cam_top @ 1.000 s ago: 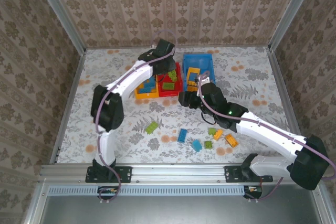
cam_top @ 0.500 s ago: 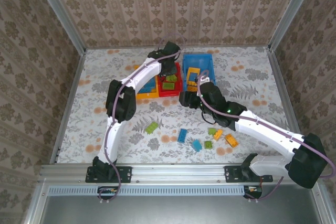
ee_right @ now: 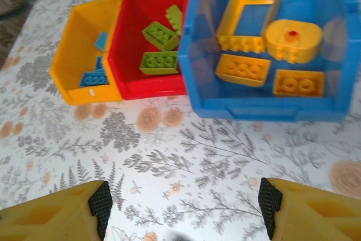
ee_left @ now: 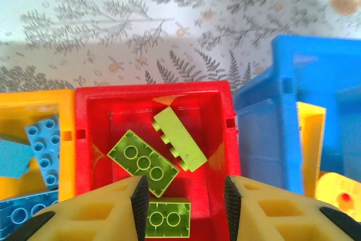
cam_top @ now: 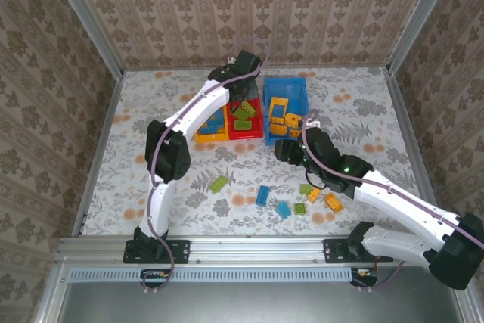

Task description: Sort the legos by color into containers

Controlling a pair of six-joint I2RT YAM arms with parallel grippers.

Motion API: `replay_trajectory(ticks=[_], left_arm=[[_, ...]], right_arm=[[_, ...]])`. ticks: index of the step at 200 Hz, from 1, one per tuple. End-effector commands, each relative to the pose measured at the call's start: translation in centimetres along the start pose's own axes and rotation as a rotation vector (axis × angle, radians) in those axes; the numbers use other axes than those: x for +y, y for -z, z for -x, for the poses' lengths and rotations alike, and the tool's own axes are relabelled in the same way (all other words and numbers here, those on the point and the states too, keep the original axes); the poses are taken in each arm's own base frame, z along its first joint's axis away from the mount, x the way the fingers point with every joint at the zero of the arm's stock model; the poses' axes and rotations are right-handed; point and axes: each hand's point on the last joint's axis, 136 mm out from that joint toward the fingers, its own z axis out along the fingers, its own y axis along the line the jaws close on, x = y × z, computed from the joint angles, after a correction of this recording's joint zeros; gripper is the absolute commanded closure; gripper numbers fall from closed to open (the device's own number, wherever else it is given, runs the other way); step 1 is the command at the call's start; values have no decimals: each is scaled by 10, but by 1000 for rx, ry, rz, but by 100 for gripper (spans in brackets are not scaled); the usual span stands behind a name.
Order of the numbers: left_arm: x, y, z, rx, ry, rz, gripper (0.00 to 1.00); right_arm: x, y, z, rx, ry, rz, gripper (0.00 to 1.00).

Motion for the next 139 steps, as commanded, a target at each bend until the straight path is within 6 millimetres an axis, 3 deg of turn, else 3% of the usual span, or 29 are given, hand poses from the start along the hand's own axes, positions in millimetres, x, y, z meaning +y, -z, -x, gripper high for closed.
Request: replay_trajectory(ticks=[1,25,44,73,104,139], left_arm=[[-9,52,14,-91,-24,-39,58],[-43,93,-10,-140,-109,-164,54],[-76,120,-51,-150,-212,-280,52],[-115,151,-126,-128,-369,-421,50],[-122,166,-193,-84,-413,-479,51],[-111,167,-231,-46,-399,-458,52]], right_arm=[[-58,18,-23,58,-72,-252,26],[-99,34,-55,125,-181,-413,27],[-118,42,-85,200,-253,-484,27],[-126,35,-121,264,-340,-466,30],[-124,23,-134,297,-359,-442,37],[-117,9,-151,355,-388,-406,44]])
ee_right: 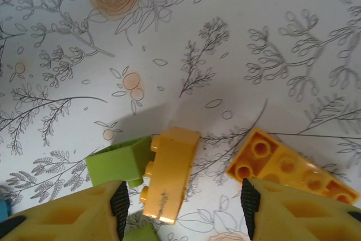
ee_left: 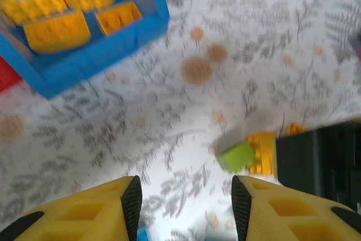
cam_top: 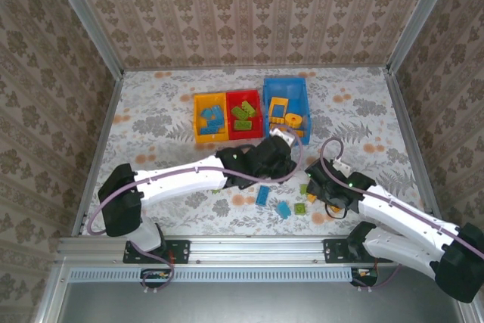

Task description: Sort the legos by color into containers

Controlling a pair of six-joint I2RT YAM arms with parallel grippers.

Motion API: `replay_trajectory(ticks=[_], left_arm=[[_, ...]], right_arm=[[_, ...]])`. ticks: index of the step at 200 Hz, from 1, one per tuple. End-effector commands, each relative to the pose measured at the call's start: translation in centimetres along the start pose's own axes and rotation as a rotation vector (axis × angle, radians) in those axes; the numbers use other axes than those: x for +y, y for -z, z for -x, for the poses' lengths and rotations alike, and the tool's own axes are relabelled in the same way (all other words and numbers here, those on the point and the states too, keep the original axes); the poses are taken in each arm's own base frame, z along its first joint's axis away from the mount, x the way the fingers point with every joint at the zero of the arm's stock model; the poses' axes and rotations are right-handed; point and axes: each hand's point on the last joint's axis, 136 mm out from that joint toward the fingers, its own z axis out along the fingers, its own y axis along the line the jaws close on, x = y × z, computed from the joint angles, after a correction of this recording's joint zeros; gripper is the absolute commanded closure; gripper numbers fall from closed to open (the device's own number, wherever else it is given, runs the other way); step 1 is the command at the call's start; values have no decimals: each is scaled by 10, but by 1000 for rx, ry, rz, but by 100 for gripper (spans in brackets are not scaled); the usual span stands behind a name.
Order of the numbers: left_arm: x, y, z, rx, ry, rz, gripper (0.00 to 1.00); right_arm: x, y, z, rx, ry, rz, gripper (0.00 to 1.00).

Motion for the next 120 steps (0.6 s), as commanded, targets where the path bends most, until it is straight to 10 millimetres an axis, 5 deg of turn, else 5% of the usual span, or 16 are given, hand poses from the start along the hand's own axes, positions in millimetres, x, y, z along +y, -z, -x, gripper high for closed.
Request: replay_trajectory(ticks=[1,120], left_arm=[[-3,16,9,-78,64,0,52],[7,21,-5,-75,88,40,53]], right_arm=[[6,-11,-14,59,-41,37,44],[7,-37,-25,80,-5,0,55]])
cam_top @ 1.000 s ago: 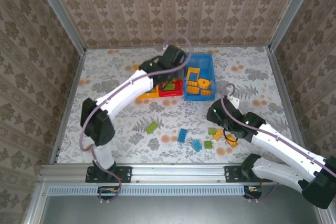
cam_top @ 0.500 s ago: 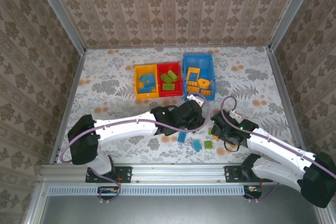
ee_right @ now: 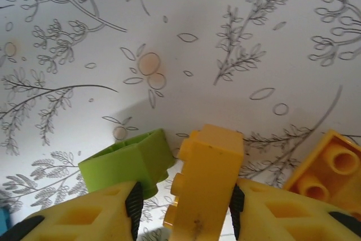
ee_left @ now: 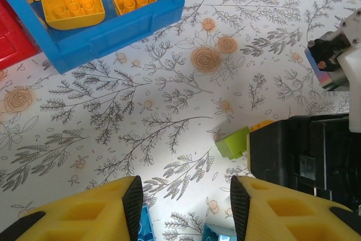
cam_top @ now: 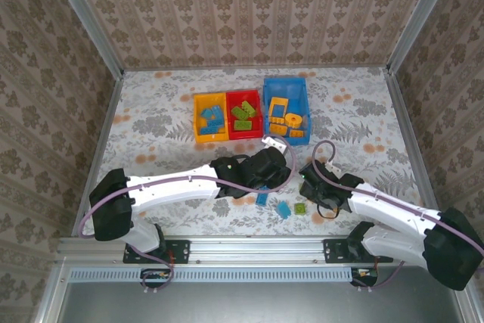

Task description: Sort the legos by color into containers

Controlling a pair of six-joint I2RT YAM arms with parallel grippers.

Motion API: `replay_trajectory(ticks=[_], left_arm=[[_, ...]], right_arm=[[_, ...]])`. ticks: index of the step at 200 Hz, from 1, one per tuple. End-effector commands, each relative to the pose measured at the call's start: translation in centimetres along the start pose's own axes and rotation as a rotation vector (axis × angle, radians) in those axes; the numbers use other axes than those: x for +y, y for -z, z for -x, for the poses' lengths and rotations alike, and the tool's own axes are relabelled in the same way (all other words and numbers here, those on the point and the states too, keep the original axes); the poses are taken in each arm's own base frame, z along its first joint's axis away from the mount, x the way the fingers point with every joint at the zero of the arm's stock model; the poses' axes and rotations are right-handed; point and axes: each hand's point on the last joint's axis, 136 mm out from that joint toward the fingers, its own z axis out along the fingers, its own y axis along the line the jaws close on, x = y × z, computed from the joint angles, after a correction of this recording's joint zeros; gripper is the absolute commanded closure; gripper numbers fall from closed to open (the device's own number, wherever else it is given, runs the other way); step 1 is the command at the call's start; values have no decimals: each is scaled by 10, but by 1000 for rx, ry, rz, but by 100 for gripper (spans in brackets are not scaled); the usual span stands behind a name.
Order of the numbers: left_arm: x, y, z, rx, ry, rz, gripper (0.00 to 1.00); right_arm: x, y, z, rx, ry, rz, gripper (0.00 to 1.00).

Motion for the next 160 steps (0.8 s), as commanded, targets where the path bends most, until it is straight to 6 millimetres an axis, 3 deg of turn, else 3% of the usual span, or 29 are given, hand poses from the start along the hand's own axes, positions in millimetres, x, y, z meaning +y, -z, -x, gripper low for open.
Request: replay_trajectory(ticks=[1,38,67,119,160], left_arm=[[1,9,6,-34,23,5,53],[2,10,7,-39,24,9,52],[1,11,9,-43,23,6,53],[3,15,11,-52,30,10,52],[9,24,10,-76,58,12,52]], right_arm=[[-9,-8,-8,30,13,-45,55],[-7,-11,-6,22,19,-43,63],[-12,-5,-5,13,39,-48,52],[3,29,11,-29,147,15,49],[6,33,-1,28,214,48,44]])
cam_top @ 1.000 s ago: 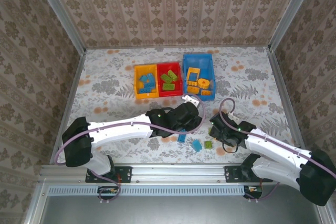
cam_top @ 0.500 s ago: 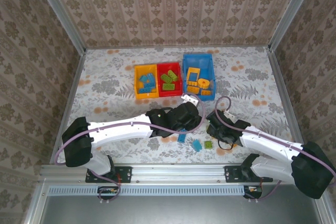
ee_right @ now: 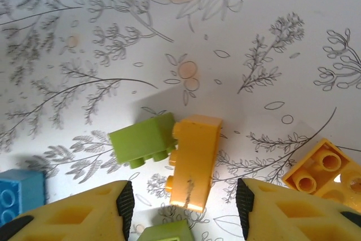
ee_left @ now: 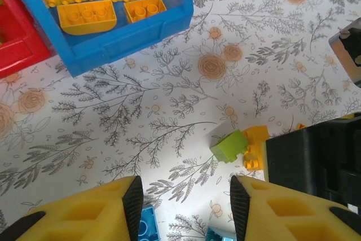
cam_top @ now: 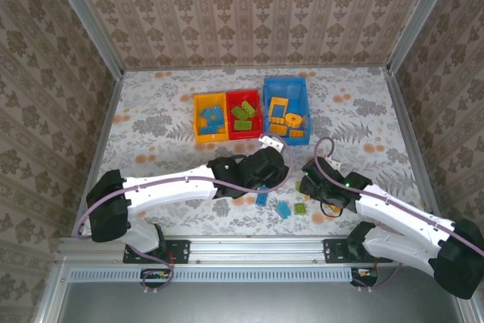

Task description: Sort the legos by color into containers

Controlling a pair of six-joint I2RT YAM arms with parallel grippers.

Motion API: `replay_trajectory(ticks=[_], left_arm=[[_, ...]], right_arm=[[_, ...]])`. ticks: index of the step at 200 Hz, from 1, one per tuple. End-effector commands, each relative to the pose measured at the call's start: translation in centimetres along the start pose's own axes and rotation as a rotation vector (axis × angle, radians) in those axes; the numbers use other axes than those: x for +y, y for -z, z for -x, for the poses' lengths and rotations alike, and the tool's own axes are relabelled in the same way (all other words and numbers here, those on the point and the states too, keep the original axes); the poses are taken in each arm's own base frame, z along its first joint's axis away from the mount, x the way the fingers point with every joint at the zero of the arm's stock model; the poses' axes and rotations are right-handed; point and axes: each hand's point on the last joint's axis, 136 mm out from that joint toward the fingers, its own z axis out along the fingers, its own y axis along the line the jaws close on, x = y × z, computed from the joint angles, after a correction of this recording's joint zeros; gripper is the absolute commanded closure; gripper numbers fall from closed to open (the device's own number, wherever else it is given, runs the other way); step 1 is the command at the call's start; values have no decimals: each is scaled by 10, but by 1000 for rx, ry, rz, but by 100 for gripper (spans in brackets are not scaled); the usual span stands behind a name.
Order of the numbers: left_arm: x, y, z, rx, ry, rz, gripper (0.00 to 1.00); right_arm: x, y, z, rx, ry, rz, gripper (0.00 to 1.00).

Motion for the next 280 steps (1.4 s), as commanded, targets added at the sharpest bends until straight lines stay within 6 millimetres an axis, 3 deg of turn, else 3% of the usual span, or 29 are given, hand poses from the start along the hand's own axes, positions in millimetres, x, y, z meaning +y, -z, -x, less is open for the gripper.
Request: replay_trajectory(ticks=[1,58,110,169,205,225,246,263,280], left_arm=[[3,15,6,-46,35,-2,52],[4,36,-14,-56,64,-120,50],[17,50,-30,-60,98,-146,50],[18,51,-29,-63,92,-139,50],[21,51,-30,-68,92,-128,50],[23,53,-27,-80,94,-121,50],[27,61,-17,-117,101,-101,51],[31,74,-1,-170,102,-81,51],[36,86,18,-225,96,-55,51]], right_arm=[[-4,4,-12,62,78,-11,44],[6,-20,-25,137,109,-12,41],[-4,-36,-24,138,121,-82,44],[1,-51,-10,132,90,-79,53],[-4,-48,-6,118,83,-82,67],[-2,-36,5,73,98,-77,80],[4,-11,32,-19,145,-88,86],[24,10,63,-103,199,-62,87],[49,15,89,-135,234,-27,87]])
